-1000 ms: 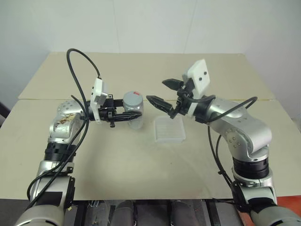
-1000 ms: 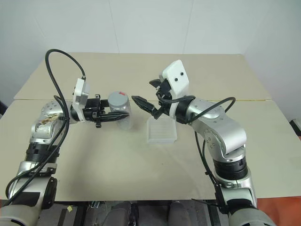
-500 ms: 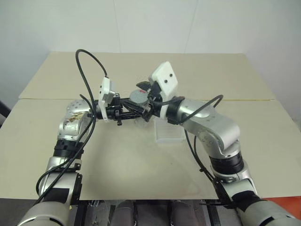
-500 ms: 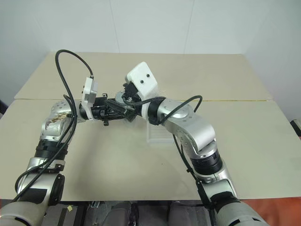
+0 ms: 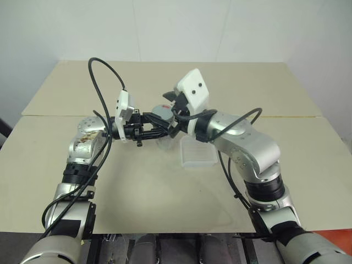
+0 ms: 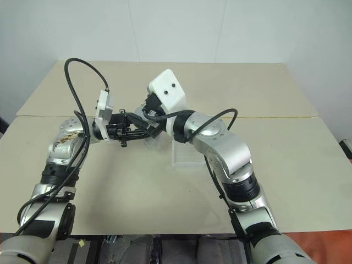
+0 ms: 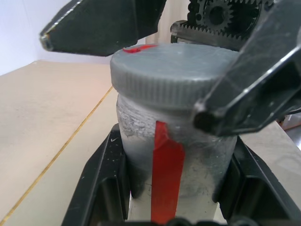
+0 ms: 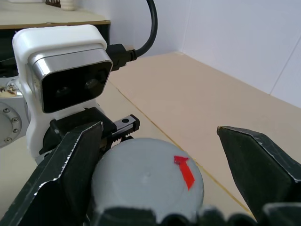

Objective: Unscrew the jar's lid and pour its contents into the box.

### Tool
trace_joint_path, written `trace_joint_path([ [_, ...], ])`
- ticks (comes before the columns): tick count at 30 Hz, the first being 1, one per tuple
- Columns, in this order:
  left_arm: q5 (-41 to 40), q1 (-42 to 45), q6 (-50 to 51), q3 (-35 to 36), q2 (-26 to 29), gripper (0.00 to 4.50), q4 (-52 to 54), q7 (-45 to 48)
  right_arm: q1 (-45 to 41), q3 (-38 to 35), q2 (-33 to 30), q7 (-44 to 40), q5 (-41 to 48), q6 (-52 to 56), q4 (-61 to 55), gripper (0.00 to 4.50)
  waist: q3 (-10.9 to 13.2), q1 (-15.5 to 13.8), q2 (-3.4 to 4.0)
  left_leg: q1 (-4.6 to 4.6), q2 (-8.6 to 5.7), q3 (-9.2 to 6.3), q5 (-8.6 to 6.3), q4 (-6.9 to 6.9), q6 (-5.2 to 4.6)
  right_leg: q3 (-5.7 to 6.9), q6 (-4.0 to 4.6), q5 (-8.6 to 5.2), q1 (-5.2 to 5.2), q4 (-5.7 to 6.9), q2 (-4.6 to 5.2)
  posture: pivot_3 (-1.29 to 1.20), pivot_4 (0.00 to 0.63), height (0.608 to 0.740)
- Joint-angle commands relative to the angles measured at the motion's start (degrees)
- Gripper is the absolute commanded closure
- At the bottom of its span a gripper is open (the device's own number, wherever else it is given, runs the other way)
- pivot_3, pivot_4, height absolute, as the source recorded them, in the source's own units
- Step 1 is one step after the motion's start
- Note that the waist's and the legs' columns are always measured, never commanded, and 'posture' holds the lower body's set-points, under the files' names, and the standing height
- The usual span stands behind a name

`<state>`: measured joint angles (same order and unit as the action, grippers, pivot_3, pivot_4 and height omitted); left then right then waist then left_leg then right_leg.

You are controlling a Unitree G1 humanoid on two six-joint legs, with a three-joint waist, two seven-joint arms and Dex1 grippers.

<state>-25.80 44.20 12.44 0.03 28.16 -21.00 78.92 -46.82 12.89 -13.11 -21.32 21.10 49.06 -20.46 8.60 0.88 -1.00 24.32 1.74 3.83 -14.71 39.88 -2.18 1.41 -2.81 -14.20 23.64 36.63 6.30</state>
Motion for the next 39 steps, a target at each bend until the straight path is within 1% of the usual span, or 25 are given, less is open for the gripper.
trace_joint_path([
  [1, -0.8, 0.0, -0.8, 1.6, 1.5, 2.54, 2.1, 0.6, 0.7, -3.1, -1.8, -0.3, 0.1, 0.0, -3.0, 0.06, 0.0, 0.0, 0.00, 0.00, 0.00, 0.00, 0.00, 0.00, 0.00, -0.01, 0.00, 0.00, 0.00, 0.00, 0.00, 0.00, 0.150, 0.740],
  [18, -1.6, -0.7, 0.0, 1.9, 3.0, 2.54, 3.3, 1.1, 4.4, -6.5, -6.8, -1.7, 3.6, 0.3, -6.7, 0.06, 0.0, 0.0, 0.00, -0.01, 0.00, 0.01, -0.03, 0.00, -0.06, -0.02, 0.00, 0.00, 0.01, 0.01, 0.00, 0.00, 0.150, 0.740],
  [31, -1.8, -0.9, 0.5, 2.1, 3.2, 2.54, 3.9, 1.4, 6.3, -7.8, -8.5, -1.6, 4.8, 0.6, -8.4, 0.06, 0.0, -0.1, 0.00, 0.00, 0.00, 0.02, -0.04, 0.00, -0.07, -0.03, 0.00, 0.00, 0.01, 0.00, 0.00, 0.00, 0.150, 0.740],
  [35, -1.8, -1.0, 0.5, 2.1, 3.4, 2.54, 4.0, 1.4, 6.9, -9.3, -9.9, -3.5, 6.5, 0.4, -9.5, 0.06, 0.0, -0.1, 0.00, 0.00, 0.00, 0.03, -0.04, 0.00, -0.07, -0.05, 0.00, 0.00, 0.01, 0.00, 0.00, 0.00, 0.150, 0.740],
  [39, -1.6, -0.7, 0.2, 1.9, 3.5, 2.54, 3.3, 1.5, 7.9, -11.8, -11.6, -7.5, 10.0, -0.5, -10.4, 0.06, 0.0, -0.2, 0.00, 0.00, 0.00, 0.03, -0.05, 0.00, -0.08, -0.06, 0.00, 0.00, 0.01, 0.00, 0.00, 0.00, 0.150, 0.740],
])
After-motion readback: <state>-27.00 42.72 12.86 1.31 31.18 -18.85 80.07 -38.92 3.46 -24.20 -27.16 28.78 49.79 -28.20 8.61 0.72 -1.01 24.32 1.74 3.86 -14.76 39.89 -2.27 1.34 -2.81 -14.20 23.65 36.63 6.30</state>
